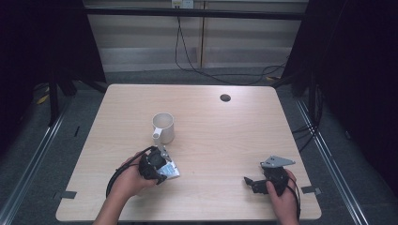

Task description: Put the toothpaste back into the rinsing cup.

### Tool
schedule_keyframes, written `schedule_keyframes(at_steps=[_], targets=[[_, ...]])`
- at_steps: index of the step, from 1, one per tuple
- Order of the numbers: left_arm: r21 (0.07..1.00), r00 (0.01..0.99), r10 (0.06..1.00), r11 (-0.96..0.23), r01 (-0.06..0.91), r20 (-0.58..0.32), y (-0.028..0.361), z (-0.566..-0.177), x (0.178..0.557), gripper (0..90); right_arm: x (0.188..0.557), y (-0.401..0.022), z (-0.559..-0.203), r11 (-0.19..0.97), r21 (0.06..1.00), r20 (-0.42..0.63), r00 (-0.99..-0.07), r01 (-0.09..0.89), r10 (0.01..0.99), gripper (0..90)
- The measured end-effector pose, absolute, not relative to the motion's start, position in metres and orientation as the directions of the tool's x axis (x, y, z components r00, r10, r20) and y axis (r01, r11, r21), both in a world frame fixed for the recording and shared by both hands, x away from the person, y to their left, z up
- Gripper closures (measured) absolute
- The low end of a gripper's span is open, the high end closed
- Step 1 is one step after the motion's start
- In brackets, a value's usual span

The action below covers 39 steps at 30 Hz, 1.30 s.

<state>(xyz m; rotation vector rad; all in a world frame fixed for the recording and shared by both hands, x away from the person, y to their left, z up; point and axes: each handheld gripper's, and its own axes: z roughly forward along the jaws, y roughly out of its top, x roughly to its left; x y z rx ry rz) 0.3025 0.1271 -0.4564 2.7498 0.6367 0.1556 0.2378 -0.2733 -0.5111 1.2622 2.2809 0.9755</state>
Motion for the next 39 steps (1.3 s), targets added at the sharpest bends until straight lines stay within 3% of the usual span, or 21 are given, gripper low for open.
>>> schedule_keyframes(at_steps=[15, 39], targets=[[0.354, 0.868, 0.494, -0.804, 0.479, -0.053, 0.133, -0.431, 0.301, 67.6, 0.238, -0.273, -0.511, 0.364, 0.715, 0.021, -0.538, 0.597, 0.843, 9.2], [0.593, 0.799, 0.590, -0.604, 0.532, -0.117, 0.167, -0.386, 0.298, 71.6, 0.238, -0.273, -0.511, 0.364, 0.715, 0.021, -0.538, 0.597, 0.843, 9.2]])
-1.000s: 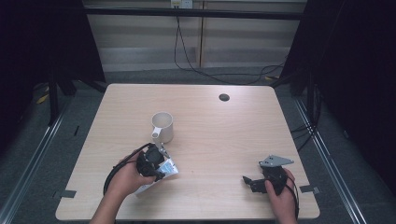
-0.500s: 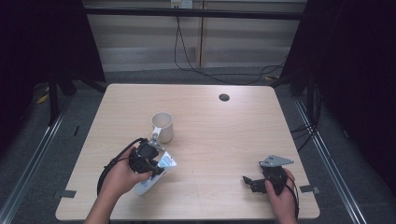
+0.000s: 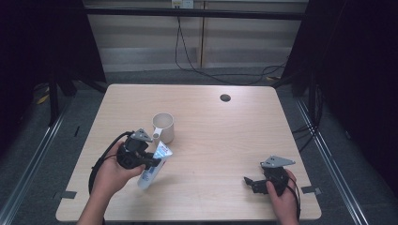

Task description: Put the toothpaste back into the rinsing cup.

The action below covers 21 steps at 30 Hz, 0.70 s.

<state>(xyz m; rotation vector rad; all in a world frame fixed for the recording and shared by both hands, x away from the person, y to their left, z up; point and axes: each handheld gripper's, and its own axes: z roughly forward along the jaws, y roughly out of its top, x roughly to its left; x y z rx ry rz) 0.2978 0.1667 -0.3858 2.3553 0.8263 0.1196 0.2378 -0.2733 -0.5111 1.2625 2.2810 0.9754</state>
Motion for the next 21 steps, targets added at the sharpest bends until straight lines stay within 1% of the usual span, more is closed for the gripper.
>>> schedule_keyframes(at_steps=[9, 12, 14, 17, 18, 20, 21], targets=[[0.657, 0.780, 0.607, -0.526, 0.539, -0.153, 0.170, -0.374, 0.301, 72.1, 0.238, -0.273, -0.511, 0.365, 0.715, 0.020, -0.539, 0.597, 0.842, 9.2], [0.683, 0.774, 0.615, -0.501, 0.532, -0.153, 0.170, -0.371, 0.301, 72.6, 0.238, -0.273, -0.511, 0.364, 0.715, 0.021, -0.538, 0.597, 0.843, 9.2], [0.707, 0.769, 0.617, -0.469, 0.529, -0.167, 0.171, -0.369, 0.302, 73.0, 0.238, -0.273, -0.511, 0.364, 0.715, 0.020, -0.538, 0.597, 0.843, 9.2], [0.736, 0.766, 0.622, -0.440, 0.514, -0.164, 0.173, -0.365, 0.302, 73.3, 0.238, -0.273, -0.511, 0.364, 0.715, 0.020, -0.538, 0.597, 0.843, 9.2], [0.746, 0.759, 0.626, -0.416, 0.519, -0.179, 0.173, -0.365, 0.301, 73.3, 0.238, -0.273, -0.511, 0.364, 0.715, 0.020, -0.538, 0.597, 0.843, 9.2], [0.766, 0.757, 0.630, -0.398, 0.505, -0.172, 0.175, -0.362, 0.302, 73.4, 0.238, -0.273, -0.511, 0.364, 0.715, 0.021, -0.538, 0.597, 0.843, 9.2], [0.785, 0.749, 0.637, -0.366, 0.500, -0.180, 0.176, -0.360, 0.302, 73.4, 0.238, -0.273, -0.511, 0.364, 0.715, 0.021, -0.538, 0.597, 0.843, 9.2]])
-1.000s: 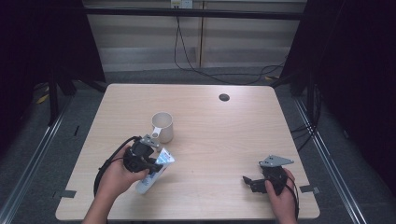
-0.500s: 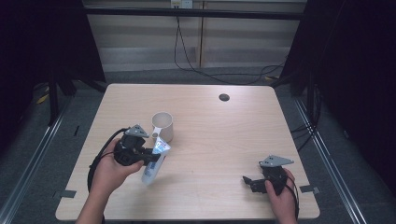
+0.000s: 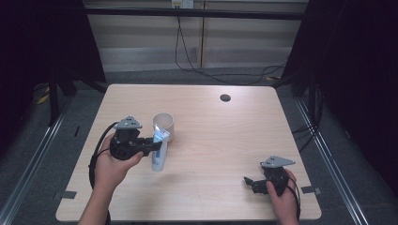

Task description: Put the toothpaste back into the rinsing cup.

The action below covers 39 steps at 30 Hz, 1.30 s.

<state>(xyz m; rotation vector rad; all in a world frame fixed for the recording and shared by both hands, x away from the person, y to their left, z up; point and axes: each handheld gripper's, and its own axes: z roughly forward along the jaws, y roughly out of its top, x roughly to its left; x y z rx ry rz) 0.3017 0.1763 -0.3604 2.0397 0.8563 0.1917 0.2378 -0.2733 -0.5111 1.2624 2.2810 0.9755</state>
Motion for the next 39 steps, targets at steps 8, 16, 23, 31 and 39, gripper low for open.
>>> schedule_keyframes(at_steps=[8, 16, 23, 31, 39], targets=[[0.812, 0.734, 0.651, -0.314, 0.492, -0.193, 0.180, -0.354, 0.303, 73.4, 0.238, -0.273, -0.511, 0.364, 0.715, 0.020, -0.538, 0.597, 0.843, 9.2], [0.828, 0.712, 0.672, -0.271, 0.491, -0.202, 0.182, -0.350, 0.303, 73.7, 0.238, -0.273, -0.511, 0.364, 0.715, 0.021, -0.538, 0.597, 0.843, 9.2], [0.852, 0.701, 0.686, -0.236, 0.468, -0.196, 0.182, -0.343, 0.305, 74.0, 0.238, -0.273, -0.511, 0.364, 0.715, 0.020, -0.538, 0.597, 0.843, 9.2], [0.867, 0.686, 0.700, -0.203, 0.456, -0.197, 0.180, -0.338, 0.308, 74.0, 0.238, -0.273, -0.511, 0.364, 0.715, 0.020, -0.538, 0.597, 0.842, 9.2], [0.876, 0.673, 0.714, -0.182, 0.447, -0.195, 0.181, -0.336, 0.314, 74.0, 0.238, -0.273, -0.511, 0.364, 0.715, 0.020, -0.538, 0.597, 0.843, 9.2]])
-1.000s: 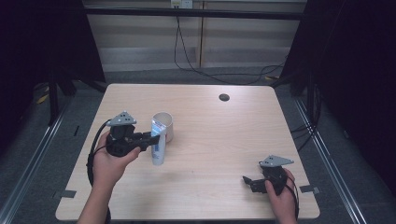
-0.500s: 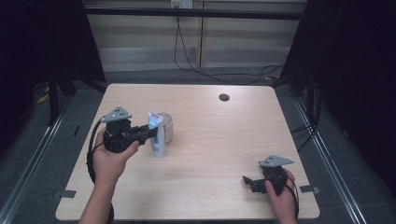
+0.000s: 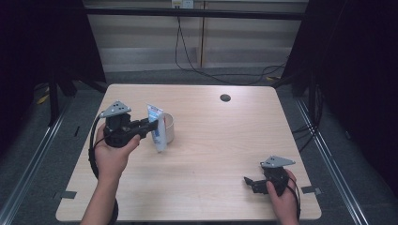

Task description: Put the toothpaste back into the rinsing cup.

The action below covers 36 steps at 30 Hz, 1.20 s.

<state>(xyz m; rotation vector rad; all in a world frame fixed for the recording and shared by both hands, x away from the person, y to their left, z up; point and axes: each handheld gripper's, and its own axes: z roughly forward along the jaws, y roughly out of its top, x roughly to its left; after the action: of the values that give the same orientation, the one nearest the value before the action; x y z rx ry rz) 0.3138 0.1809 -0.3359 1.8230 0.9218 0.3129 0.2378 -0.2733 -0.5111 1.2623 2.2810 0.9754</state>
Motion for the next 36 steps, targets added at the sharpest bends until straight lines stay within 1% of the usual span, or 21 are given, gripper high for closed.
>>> schedule_keyframes(at_steps=[10, 19, 36], targets=[[0.891, 0.643, 0.740, -0.139, 0.433, -0.197, 0.179, -0.332, 0.321, 73.9, 0.238, -0.273, -0.511, 0.364, 0.715, 0.020, -0.538, 0.597, 0.842, 9.2], [0.890, 0.643, 0.747, -0.164, 0.425, -0.170, 0.173, -0.323, 0.331, 73.9, 0.238, -0.273, -0.511, 0.364, 0.715, 0.021, -0.538, 0.597, 0.842, 9.2], [0.903, 0.613, 0.773, -0.135, 0.407, -0.161, 0.160, -0.321, 0.354, 73.7, 0.238, -0.273, -0.511, 0.364, 0.715, 0.021, -0.538, 0.597, 0.843, 9.2]])
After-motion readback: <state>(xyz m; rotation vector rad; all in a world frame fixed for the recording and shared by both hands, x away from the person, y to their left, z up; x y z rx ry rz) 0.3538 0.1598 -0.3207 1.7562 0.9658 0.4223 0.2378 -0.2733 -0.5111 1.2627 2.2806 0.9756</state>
